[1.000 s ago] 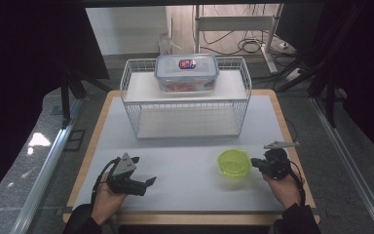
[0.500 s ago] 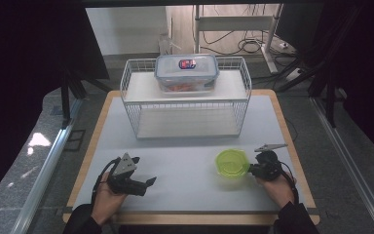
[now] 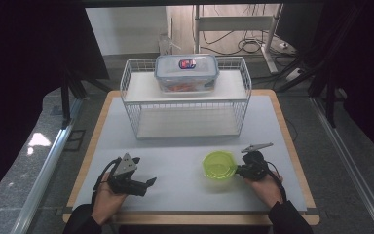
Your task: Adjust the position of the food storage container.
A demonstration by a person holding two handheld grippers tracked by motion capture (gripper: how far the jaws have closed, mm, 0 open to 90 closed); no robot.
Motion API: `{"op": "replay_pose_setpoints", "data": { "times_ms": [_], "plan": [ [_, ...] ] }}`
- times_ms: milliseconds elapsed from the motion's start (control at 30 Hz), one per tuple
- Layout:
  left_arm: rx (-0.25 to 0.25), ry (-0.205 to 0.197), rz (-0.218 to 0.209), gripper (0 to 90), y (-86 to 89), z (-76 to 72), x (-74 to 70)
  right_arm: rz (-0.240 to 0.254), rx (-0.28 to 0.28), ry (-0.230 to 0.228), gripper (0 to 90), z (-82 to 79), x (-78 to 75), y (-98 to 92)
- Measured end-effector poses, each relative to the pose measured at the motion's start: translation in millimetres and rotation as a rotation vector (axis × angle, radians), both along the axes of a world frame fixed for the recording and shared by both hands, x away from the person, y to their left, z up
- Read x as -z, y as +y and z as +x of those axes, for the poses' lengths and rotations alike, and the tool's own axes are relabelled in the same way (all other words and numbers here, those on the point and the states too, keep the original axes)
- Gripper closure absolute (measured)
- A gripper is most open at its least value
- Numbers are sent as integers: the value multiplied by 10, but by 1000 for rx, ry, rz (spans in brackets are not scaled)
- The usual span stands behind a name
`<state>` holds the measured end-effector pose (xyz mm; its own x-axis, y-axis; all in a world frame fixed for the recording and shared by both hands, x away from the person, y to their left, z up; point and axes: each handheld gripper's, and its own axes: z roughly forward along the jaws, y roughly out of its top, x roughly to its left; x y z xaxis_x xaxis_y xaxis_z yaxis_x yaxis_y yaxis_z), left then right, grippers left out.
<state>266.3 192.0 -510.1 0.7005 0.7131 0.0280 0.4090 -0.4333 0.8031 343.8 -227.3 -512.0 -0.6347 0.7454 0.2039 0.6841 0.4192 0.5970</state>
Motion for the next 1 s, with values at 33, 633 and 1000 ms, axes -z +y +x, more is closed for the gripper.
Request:
{"op": "replay_pose_setpoints", "data": {
  "times_ms": [33,633,1000],
  "plan": [
    [0,1,1,74,-1,1,1,4,-7,5,900,2,6,29],
    [8,24,-7,73,-3,4,3,-23,-97,-14,872,-14,49,423],
    [22,35,2,75,-32,1,10,-45,-60,-104,728,-33,-96,206]
  ]
}}
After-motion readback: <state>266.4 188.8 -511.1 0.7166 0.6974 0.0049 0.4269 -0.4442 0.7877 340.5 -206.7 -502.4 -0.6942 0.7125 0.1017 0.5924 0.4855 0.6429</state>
